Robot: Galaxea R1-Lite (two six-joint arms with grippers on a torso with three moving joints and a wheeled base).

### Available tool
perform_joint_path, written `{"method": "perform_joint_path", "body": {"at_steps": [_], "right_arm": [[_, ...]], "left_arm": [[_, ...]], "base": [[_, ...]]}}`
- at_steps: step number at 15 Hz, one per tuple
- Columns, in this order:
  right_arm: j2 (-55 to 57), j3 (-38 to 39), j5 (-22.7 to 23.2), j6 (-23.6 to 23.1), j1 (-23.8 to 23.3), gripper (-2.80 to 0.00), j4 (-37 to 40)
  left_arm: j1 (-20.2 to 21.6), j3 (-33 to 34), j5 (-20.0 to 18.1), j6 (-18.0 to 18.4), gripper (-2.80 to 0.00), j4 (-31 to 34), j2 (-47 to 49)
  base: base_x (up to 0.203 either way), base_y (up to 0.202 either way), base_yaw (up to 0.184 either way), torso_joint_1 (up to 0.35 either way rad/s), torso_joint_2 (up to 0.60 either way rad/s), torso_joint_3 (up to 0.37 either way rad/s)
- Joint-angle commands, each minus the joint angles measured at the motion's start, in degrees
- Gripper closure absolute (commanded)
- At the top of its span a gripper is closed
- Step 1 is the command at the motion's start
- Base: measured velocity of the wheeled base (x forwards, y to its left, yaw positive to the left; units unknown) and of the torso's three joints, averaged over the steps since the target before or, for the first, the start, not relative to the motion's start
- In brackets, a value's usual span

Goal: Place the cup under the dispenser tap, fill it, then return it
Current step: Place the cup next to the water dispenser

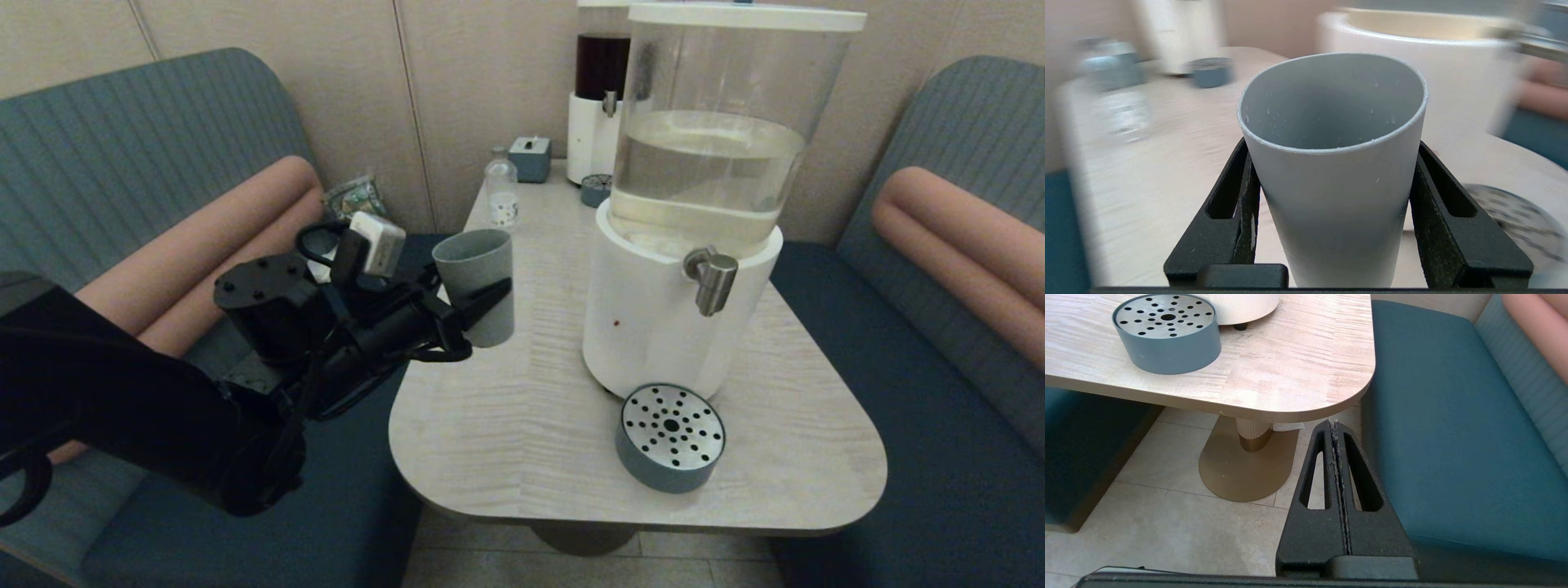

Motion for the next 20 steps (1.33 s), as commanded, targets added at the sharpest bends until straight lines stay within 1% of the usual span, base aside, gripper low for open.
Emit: {"method": "perform_joint_path", "body": {"at_steps": [1,3,5,7,12,15,18,19,20], "right_arm": [[-0.1,0.0,0.0,0.0,0.0,0.0,0.0],[-0.1,0.0,0.0,0.0,0.0,0.0,0.0],[-0.1,0.0,0.0,0.0,0.0,0.0,0.0],[-0.1,0.0,0.0,0.0,0.0,0.0,0.0],[-0.1,0.0,0.0,0.0,0.0,0.0,0.0],[-0.1,0.0,0.0,0.0,0.0,0.0,0.0],[-0.1,0.0,0.0,0.0,0.0,0.0,0.0],[-0.1,0.0,0.0,0.0,0.0,0.0,0.0],[-0.1,0.0,0.0,0.0,0.0,0.0,0.0]], "left_arm": [[2.9,-1.3,-0.2,-0.8,0.0,-1.6,2.2],[4.5,-3.3,-0.1,-1.3,0.0,-4.1,7.3],[5.8,-5.6,0.1,-1.5,0.0,-5.0,12.9],[6.3,-8.2,0.2,-1.5,0.0,-5.3,16.2],[6.4,-12.2,0.4,-1.2,0.0,-5.3,23.1],[6.3,-12.4,0.5,-1.1,0.0,-5.3,25.9],[6.3,-12.5,0.6,-1.1,0.0,-5.3,26.2],[6.2,-12.6,0.5,-1.1,-2.8,-5.3,25.9],[6.2,-12.6,0.5,-1.0,-2.8,-5.3,25.8]], "base": [[0.0,0.0,0.0,0.0,0.0,0.0],[0.0,0.0,0.0,0.0,0.0,0.0],[0.0,0.0,0.0,0.0,0.0,0.0],[0.0,0.0,0.0,0.0,0.0,0.0],[0.0,0.0,0.0,0.0,0.0,0.0],[0.0,0.0,0.0,0.0,0.0,0.0],[0.0,0.0,0.0,0.0,0.0,0.0],[0.0,0.0,0.0,0.0,0.0,0.0],[0.0,0.0,0.0,0.0,0.0,0.0]]}}
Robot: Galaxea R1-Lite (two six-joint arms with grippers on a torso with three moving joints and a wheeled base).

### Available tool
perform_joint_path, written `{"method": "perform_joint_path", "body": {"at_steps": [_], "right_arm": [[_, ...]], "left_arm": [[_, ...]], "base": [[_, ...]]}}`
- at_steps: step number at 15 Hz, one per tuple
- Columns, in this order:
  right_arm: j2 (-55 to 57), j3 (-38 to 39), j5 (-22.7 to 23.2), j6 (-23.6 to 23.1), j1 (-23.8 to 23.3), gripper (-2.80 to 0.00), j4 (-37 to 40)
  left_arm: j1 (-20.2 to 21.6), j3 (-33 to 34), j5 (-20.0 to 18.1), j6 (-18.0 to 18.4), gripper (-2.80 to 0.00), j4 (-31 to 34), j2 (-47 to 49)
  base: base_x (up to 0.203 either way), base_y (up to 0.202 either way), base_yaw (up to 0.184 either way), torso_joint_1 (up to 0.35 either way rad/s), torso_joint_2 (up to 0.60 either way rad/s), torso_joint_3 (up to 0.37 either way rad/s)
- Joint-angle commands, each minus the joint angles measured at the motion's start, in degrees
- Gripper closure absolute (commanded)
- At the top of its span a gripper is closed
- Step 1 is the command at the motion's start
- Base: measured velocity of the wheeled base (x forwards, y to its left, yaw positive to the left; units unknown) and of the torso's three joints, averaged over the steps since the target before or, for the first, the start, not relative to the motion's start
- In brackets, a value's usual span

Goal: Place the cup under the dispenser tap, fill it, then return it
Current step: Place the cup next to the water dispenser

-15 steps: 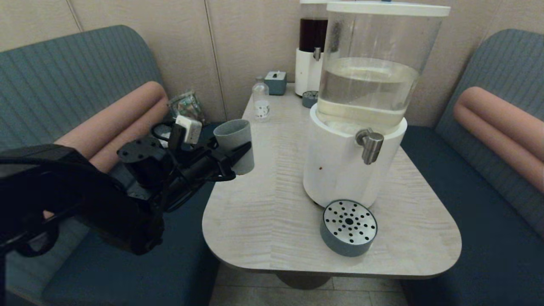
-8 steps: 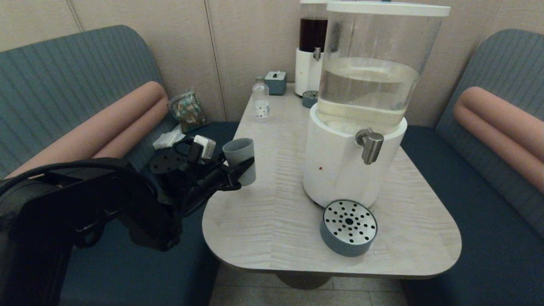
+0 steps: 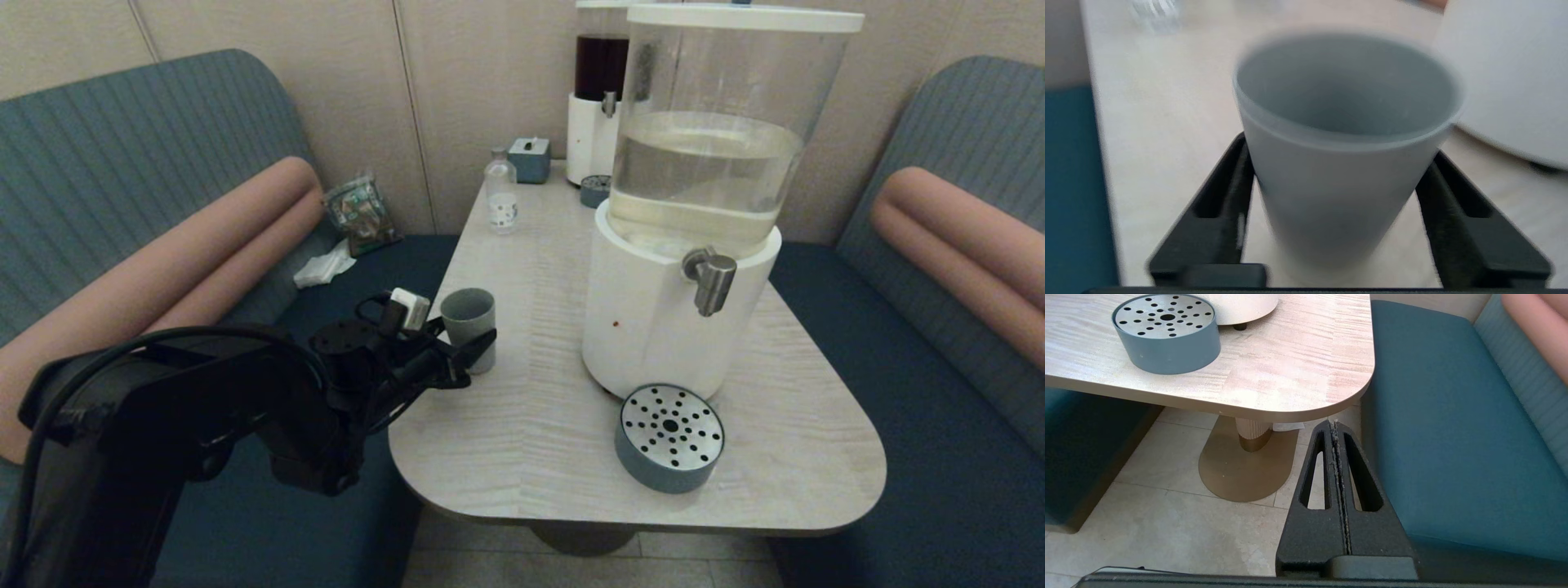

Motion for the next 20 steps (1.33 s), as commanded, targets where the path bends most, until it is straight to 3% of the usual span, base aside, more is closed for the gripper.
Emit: {"method": "perform_joint_path", "body": {"at_steps": [1,6,13,17,18,20], "right_arm": [[-0.1,0.0,0.0,-0.1,0.0,0.0,0.0],[-0.1,0.0,0.0,-0.1,0.0,0.0,0.0],[-0.1,0.0,0.0,-0.1,0.0,0.0,0.0],[-0.1,0.0,0.0,-0.1,0.0,0.0,0.0],[-0.1,0.0,0.0,-0.1,0.0,0.0,0.0],[-0.1,0.0,0.0,-0.1,0.0,0.0,0.0]], "left_arm": [[0.0,0.1,-0.1,0.0,-2.8,-0.7,0.1],[-1.2,4.0,0.1,0.3,-2.8,-0.7,-3.2],[-1.4,17.6,0.5,0.5,-2.8,-0.7,-12.4],[-1.4,25.9,1.8,0.0,-2.8,-0.7,-22.4],[-1.4,27.8,2.3,-0.2,0.0,-0.7,-25.4],[-1.3,31.1,3.0,-0.7,0.0,-0.7,-33.3]], "base": [[0.0,0.0,0.0,0.0,0.0,0.0],[0.0,0.0,0.0,0.0,0.0,0.0],[0.0,0.0,0.0,0.0,0.0,0.0],[0.0,0.0,0.0,0.0,0.0,0.0],[0.0,0.0,0.0,0.0,0.0,0.0],[0.0,0.0,0.0,0.0,0.0,0.0]]}}
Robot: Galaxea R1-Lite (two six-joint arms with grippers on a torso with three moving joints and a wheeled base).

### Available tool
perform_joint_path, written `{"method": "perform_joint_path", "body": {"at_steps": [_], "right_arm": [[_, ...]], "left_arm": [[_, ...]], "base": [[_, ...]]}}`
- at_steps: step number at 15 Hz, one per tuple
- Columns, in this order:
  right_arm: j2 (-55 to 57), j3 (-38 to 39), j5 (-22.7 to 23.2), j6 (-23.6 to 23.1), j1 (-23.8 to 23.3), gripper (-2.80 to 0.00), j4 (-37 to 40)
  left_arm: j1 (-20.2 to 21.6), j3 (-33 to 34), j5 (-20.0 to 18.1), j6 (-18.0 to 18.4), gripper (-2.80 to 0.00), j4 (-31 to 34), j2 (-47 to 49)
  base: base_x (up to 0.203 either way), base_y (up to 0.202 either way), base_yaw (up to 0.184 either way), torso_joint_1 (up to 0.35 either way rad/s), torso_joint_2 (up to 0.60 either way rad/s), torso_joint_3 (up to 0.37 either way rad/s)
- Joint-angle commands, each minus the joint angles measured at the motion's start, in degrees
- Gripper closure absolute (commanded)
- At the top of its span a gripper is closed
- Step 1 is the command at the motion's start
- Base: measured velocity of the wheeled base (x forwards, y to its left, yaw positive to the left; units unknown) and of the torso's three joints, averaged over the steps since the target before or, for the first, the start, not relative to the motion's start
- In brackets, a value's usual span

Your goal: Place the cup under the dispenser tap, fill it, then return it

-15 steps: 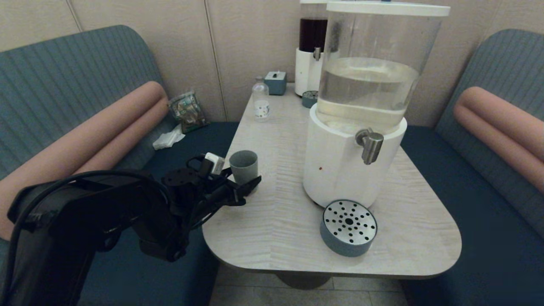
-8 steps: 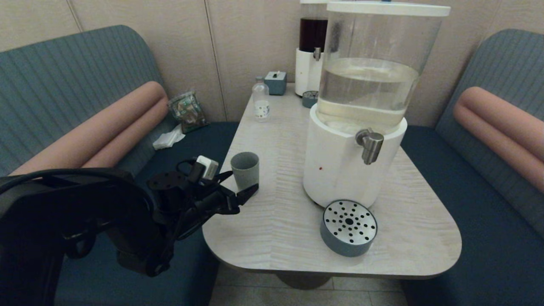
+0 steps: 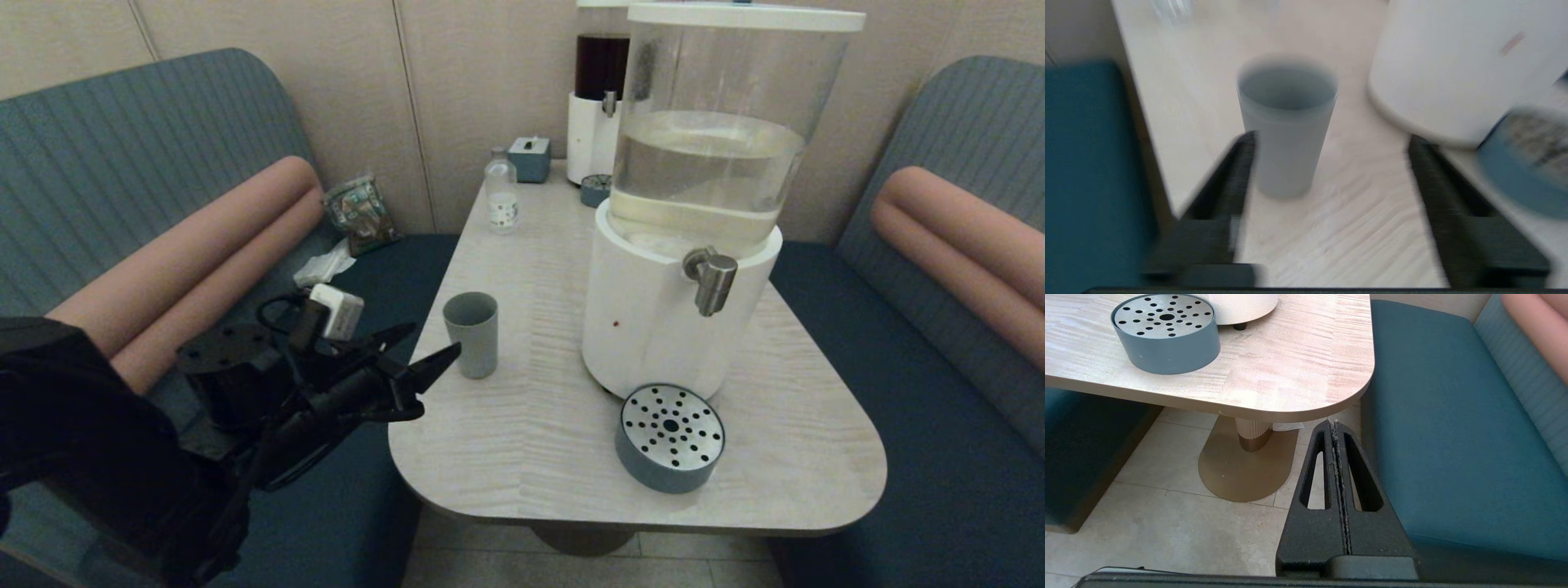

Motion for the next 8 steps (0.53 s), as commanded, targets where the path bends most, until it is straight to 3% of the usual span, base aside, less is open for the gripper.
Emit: {"method": "perform_joint_path", "body": {"at_steps": [1,6,8], "right_arm": [[-0.1,0.0,0.0,0.0,0.0,0.0,0.0],[-0.1,0.0,0.0,0.0,0.0,0.0,0.0],[-0.1,0.0,0.0,0.0,0.0,0.0,0.0]], "left_arm": [[0.1,3.1,0.8,-0.6,0.0,-0.5,-11.5],[0.5,12.9,10.6,-6.0,0.0,-0.1,-41.7],[0.6,16.8,14.1,-7.8,0.0,2.8,-54.1]], "base": [[0.0,0.0,0.0,0.0,0.0,0.0],[0.0,0.0,0.0,0.0,0.0,0.0],[0.0,0.0,0.0,0.0,0.0,0.0]]}}
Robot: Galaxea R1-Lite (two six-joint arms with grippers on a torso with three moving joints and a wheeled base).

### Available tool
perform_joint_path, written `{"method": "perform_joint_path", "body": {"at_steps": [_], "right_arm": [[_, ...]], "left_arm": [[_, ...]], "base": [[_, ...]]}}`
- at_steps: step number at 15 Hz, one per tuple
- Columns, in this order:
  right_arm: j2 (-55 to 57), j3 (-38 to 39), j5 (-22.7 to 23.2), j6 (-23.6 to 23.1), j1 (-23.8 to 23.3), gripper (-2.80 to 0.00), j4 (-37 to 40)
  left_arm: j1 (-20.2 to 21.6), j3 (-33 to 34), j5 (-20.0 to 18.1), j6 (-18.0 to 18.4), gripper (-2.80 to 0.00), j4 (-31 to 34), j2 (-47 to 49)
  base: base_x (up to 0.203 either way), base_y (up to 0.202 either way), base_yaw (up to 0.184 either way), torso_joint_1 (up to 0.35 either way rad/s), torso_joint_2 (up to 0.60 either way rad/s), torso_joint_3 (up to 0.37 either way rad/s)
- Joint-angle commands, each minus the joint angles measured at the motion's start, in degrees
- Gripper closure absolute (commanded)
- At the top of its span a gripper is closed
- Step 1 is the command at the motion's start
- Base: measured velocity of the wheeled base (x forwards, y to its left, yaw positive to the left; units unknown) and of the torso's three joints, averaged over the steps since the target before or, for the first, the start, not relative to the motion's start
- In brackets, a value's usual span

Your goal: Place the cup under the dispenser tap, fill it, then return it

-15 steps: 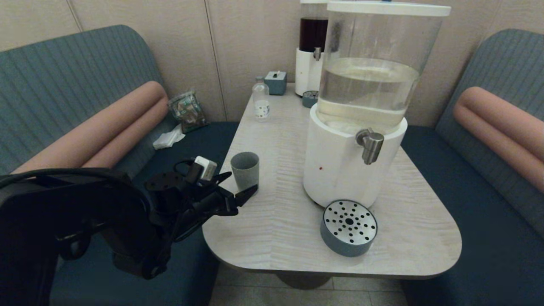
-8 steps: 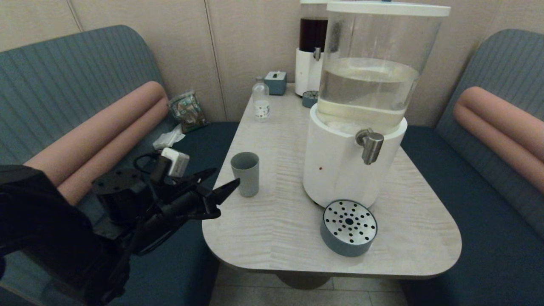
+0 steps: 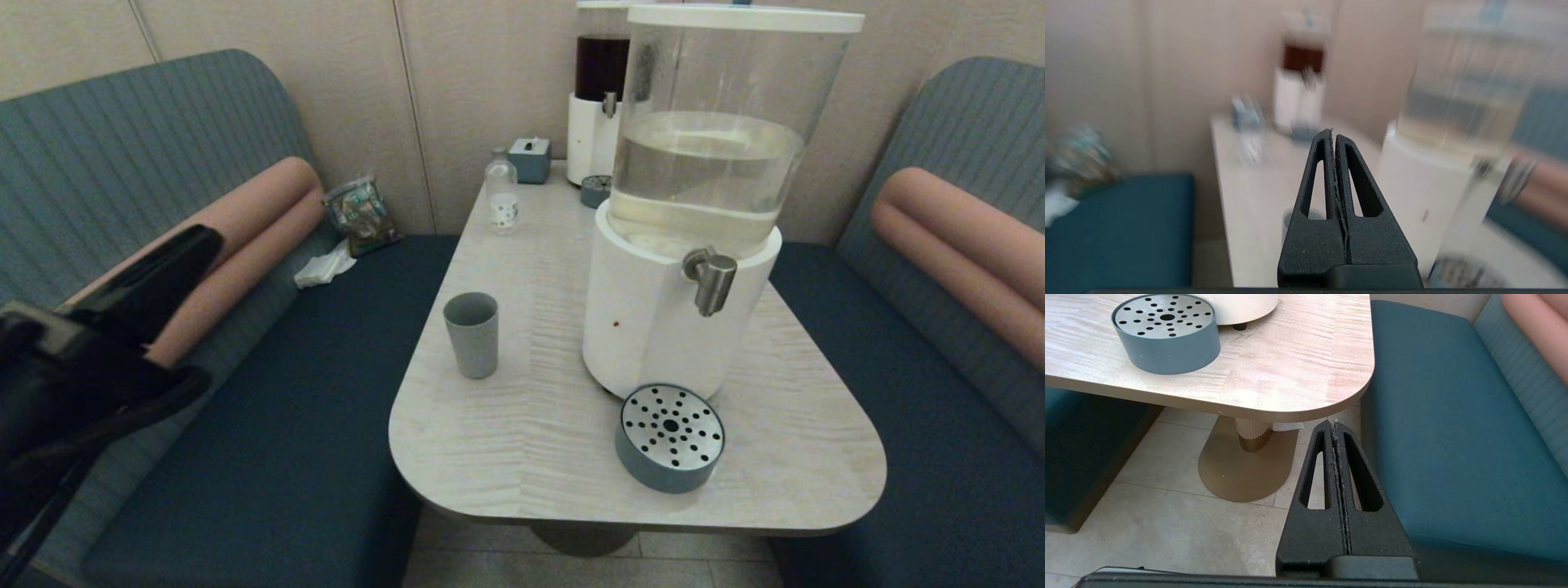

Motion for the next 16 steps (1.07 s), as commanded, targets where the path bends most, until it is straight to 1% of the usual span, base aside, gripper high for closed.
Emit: {"method": "perform_joint_path", "body": {"at_steps": [1,2,4,7,8,9,10,11,12,13,14,15,16], "right_arm": [[-0.1,0.0,0.0,0.0,0.0,0.0,0.0],[-0.1,0.0,0.0,0.0,0.0,0.0,0.0],[-0.1,0.0,0.0,0.0,0.0,0.0,0.0],[-0.1,0.0,0.0,0.0,0.0,0.0,0.0],[-0.1,0.0,0.0,0.0,0.0,0.0,0.0],[-0.1,0.0,0.0,0.0,0.0,0.0,0.0],[-0.1,0.0,0.0,0.0,0.0,0.0,0.0],[-0.1,0.0,0.0,0.0,0.0,0.0,0.0],[-0.1,0.0,0.0,0.0,0.0,0.0,0.0],[-0.1,0.0,0.0,0.0,0.0,0.0,0.0],[-0.1,0.0,0.0,0.0,0.0,0.0,0.0],[-0.1,0.0,0.0,0.0,0.0,0.0,0.0],[-0.1,0.0,0.0,0.0,0.0,0.0,0.0]], "left_arm": [[0.2,3.6,1.4,-0.6,0.0,2.1,-17.1],[0.6,5.1,2.1,-0.8,0.0,4.2,-22.3],[3.8,8.3,2.5,-1.2,0.0,10.0,-35.0],[9.7,10.2,0.5,-1.4,0.0,21.8,-53.4],[11.3,10.6,-0.8,-0.6,0.0,26.5,-58.8],[12.8,11.2,-1.9,2.1,0.0,33.2,-63.1],[13.9,11.7,-1.8,4.5,0.0,41.3,-65.4],[14.3,11.9,-1.2,5.7,0.0,49.7,-66.2],[14.6,12.0,-0.7,6.8,0.0,59.4,-67.0],[14.7,12.1,0.8,7.9,0.0,69.3,-67.4],[14.8,12.1,3.7,8.7,0.0,78.6,-67.7],[14.9,12.0,5.5,8.7,0.0,84.0,-67.9],[14.9,11.8,6.5,8.3,0.0,86.0,-68.0]], "base": [[0.0,0.0,0.0,0.0,0.0,0.0],[0.0,0.0,0.0,0.0,0.0,0.0],[0.0,0.0,0.0,0.0,0.0,0.0],[0.0,0.0,0.0,0.0,0.0,0.0],[0.0,0.0,0.0,0.0,0.0,0.0],[0.0,0.0,0.0,0.0,0.0,0.0],[0.0,0.0,0.0,0.0,0.0,0.0],[0.0,0.0,0.0,0.0,0.0,0.0],[0.0,0.0,0.0,0.0,0.0,0.0],[0.0,0.0,0.0,0.0,0.0,0.0],[0.0,0.0,0.0,0.0,0.0,0.0],[0.0,0.0,0.0,0.0,0.0,0.0],[0.0,0.0,0.0,0.0,0.0,0.0]]}}
